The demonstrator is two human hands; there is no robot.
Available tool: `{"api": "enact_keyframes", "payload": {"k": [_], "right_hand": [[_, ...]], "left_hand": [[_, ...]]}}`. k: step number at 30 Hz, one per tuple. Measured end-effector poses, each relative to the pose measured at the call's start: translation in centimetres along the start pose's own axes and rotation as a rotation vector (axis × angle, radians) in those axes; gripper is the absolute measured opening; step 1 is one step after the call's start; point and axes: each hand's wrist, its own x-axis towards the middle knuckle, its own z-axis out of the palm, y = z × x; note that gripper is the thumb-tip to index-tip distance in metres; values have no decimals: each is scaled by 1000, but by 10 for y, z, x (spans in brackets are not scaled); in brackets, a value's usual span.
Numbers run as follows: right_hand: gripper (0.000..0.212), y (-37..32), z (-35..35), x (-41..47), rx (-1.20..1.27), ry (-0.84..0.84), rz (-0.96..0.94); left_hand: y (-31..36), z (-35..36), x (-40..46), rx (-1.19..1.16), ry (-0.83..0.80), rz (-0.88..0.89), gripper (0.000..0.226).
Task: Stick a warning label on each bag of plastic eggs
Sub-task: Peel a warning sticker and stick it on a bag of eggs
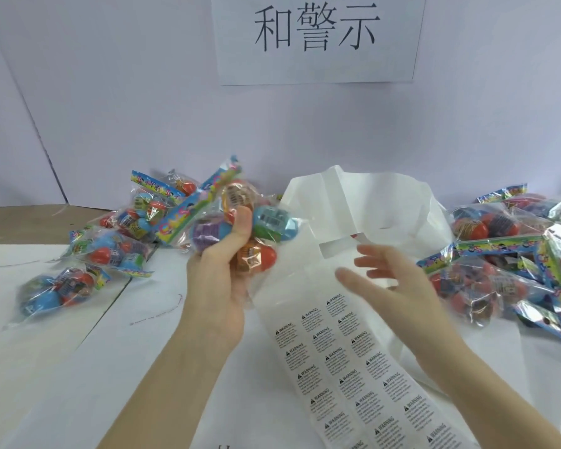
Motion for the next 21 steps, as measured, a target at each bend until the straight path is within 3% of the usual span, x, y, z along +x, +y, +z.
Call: {"api": "enact_keyframes", "payload": {"k": [3, 5, 8, 12, 17, 21], "right_hand": [[57, 7, 5, -2, -122, -99, 39], [54, 9, 7, -2, -175, -129, 28], [43, 10, 7, 0, -178, -97, -8], [34, 9, 6, 1, -104, -71, -32], [30, 5, 4, 5, 192, 75, -44], [34, 0, -1, 5, 287, 197, -150]], "left_hand": [[2, -5, 3, -97, -65, -94, 11], [2, -7, 5, -127, -100, -134, 9], [0, -6, 5, -68, -125, -132, 25], [-3, -5, 5, 9, -77, -94, 36], [1, -6, 0, 189, -162, -121, 7], [2, -6, -2, 247, -257, -141, 9]]}}
